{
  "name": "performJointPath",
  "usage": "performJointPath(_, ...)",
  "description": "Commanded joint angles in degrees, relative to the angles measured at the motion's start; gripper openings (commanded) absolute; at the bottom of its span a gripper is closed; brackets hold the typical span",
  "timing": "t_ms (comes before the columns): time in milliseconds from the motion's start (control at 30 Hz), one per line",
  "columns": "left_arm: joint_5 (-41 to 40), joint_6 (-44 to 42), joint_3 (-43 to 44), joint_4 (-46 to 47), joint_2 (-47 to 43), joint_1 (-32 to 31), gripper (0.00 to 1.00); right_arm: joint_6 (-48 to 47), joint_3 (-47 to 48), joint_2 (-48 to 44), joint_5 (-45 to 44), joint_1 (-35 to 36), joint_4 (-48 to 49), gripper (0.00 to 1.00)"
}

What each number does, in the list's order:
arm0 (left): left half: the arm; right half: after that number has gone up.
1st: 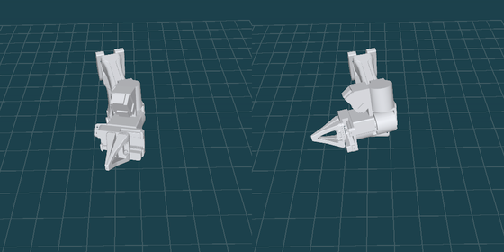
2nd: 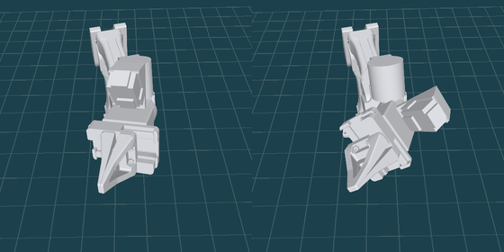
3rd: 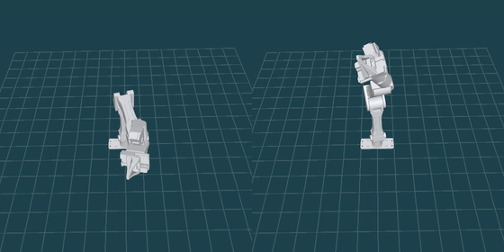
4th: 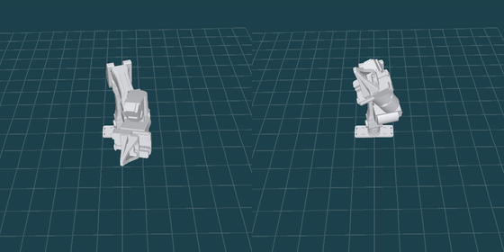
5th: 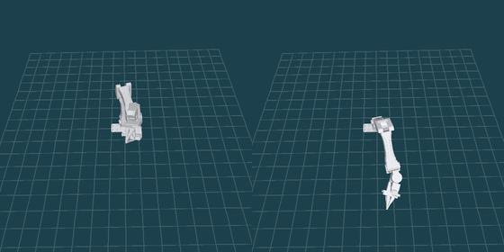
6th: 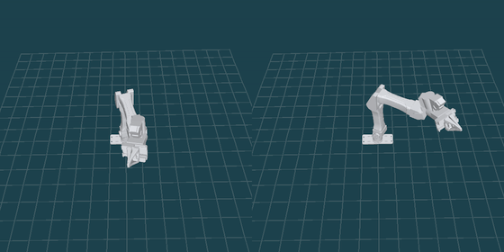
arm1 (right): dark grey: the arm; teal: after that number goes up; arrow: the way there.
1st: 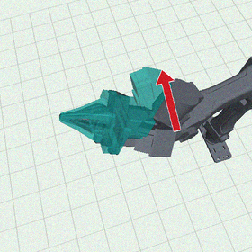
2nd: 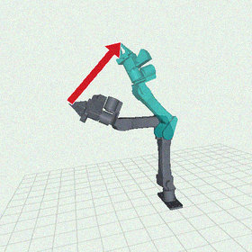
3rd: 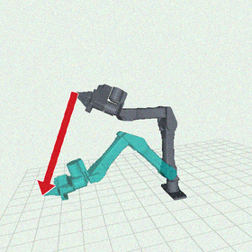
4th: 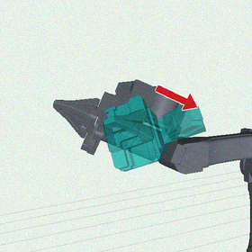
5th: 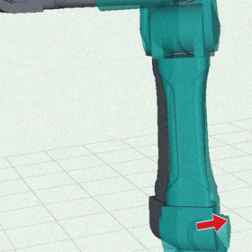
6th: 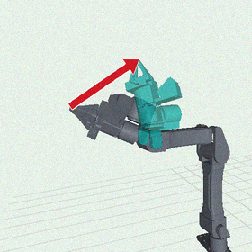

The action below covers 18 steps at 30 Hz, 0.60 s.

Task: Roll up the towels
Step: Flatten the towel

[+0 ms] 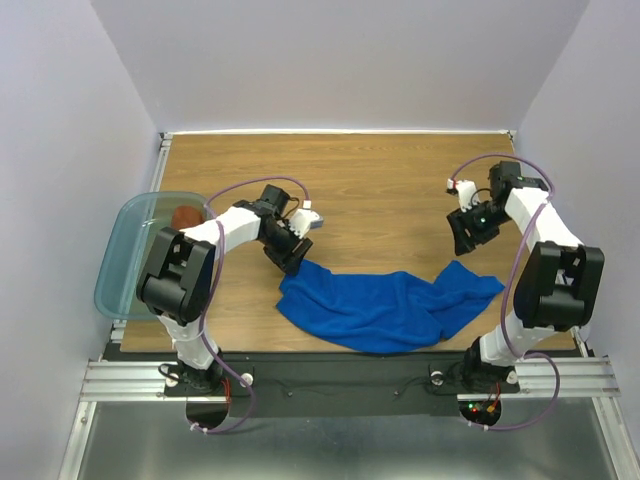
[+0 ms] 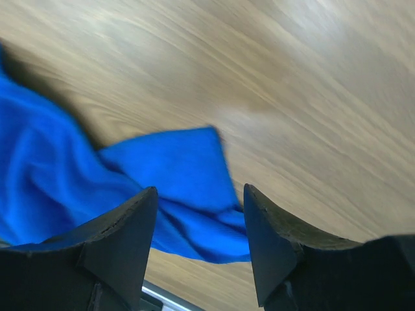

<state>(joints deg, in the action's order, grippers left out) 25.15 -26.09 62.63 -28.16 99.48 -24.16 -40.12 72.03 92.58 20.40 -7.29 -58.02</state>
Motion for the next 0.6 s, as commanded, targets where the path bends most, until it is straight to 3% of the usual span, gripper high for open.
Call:
performJointPath(0,-3.8,0.3,-1.3,3.4,-0.5,-2.2,0.64,-0.8,-1.2,2.8,-5.3,-1.4,2.5,0.61)
performJointPath(367,-7.4,0.6,-1.7,5.5,0.0,-3.6,0.63,2.3,-3.7,8.7,-4.8,-1.3,9.6,0.6)
performJointPath(567,-7.7,0.6,-1.5,5.1,-0.8,-3.6,0.63,3.0,-7.3,8.8,-4.2,0.2,10.6,0.55)
